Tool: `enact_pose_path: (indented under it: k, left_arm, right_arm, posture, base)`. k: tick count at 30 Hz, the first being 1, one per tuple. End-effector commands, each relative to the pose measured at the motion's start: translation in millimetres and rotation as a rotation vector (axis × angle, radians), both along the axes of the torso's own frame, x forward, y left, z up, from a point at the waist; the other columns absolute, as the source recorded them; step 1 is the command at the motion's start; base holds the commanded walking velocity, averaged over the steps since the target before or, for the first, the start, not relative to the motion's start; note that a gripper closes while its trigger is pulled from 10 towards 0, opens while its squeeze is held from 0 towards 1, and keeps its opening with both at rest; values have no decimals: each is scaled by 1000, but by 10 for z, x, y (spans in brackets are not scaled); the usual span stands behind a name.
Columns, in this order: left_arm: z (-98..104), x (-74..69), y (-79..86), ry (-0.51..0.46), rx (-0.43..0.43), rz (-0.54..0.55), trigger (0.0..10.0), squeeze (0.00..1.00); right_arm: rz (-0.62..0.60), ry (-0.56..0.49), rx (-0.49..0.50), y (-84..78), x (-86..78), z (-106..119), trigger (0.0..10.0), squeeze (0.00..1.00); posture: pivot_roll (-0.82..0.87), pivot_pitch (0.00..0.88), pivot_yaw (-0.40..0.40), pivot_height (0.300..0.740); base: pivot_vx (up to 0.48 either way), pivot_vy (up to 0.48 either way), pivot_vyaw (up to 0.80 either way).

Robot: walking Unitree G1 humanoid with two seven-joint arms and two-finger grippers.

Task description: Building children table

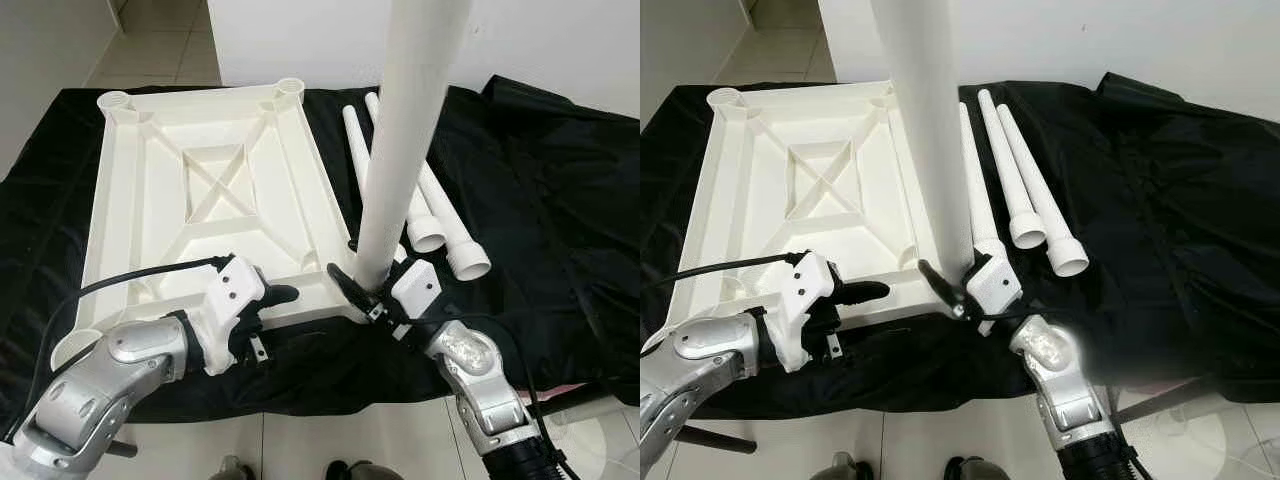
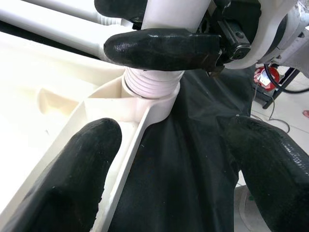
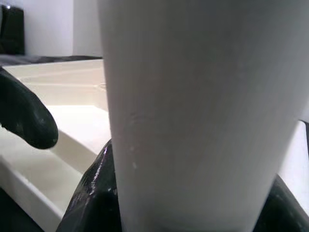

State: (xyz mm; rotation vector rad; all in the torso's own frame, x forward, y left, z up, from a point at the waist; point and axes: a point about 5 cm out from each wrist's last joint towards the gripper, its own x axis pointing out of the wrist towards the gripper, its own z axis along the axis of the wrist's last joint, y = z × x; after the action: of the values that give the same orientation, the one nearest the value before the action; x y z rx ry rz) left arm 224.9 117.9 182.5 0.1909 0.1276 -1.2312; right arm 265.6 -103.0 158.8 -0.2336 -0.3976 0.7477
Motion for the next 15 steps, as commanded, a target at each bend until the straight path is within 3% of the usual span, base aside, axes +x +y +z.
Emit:
enact_pose_path:
  k: [1,2,5,15]
  left_arm:
    - [33,-16,-3,-11,13,-15,10000,0]
    - [34,-15,-5,-10,14,-17,10000,0]
    - [34,-13,-1,-10,19,-20,10000,0]
    - [42,-9,12,-12,24,-15,10000,0]
  right_arm:
    - [3,111,5,-3,-23,-193,10000,0]
    - [-13,148,64,-17,-1,-195,10000,0]
    - [-47,216,121,-50,51,-243,10000,0]
    - [-104,281,63,-56,153,-276,10000,0]
  posture:
    - [-6,154,-24,740]
    - [-6,152,-23,740]
    - [-3,149,-19,740]
    - [0,154,-14,740]
  base:
    - [0,0,0]
    - [0,0,0]
    - [0,0,0]
    - [0,0,0]
